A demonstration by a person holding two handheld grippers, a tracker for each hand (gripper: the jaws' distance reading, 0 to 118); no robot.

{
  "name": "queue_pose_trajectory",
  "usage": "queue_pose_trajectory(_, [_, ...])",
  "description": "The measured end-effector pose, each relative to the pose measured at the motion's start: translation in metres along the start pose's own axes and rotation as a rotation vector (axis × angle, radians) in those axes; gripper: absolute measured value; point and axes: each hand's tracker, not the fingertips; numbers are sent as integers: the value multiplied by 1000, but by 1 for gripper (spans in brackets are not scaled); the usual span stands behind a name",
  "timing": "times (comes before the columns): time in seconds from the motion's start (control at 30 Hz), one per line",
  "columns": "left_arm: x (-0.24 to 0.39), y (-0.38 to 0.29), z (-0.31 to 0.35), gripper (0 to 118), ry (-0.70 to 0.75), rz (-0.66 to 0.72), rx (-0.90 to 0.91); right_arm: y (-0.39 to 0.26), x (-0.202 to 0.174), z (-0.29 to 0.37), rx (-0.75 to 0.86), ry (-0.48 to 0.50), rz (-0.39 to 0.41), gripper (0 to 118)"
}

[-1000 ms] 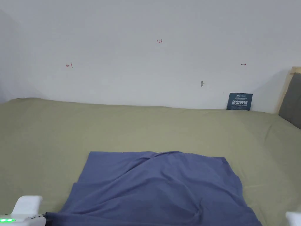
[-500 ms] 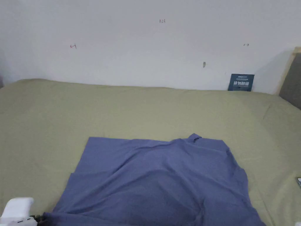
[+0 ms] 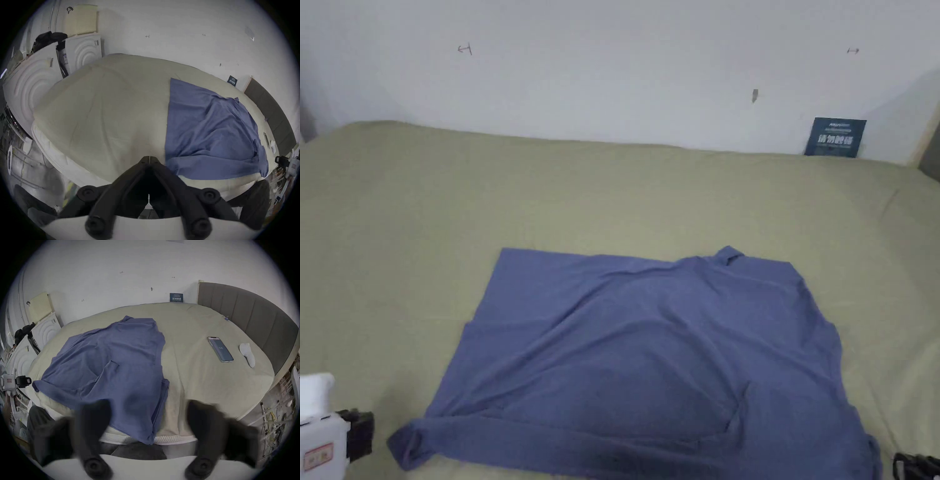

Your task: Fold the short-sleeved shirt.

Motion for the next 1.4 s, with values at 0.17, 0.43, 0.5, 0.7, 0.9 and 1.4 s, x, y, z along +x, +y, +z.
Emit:
queue_pose_trajectory(0.17, [2,1,-2,0,-63,-62,-45,5,5,1,-5,21,-4,0])
queue_pose_trajectory(0.43, [12,11,-32,112,-93,-67,-86,4,-17,2,-39,36,40,0])
queue_pose_trajectory(0.5, [16,10,-43,111,-98,-74,-115,2,-15,0,-50,48,45,0])
queue_pose_trajectory(0.7, [26,4,-57,2,-113,-106,-157,-4,-9,-7,-98,48,51,0])
queue_pose_trajectory(0.9, [42,-2,-46,2,-112,-137,-151,-8,6,-18,-131,54,44,0])
queue_pose_trajectory(1.4, [44,-2,-44,2,-92,-100,-154,-33,3,-54,-332,41,117,57])
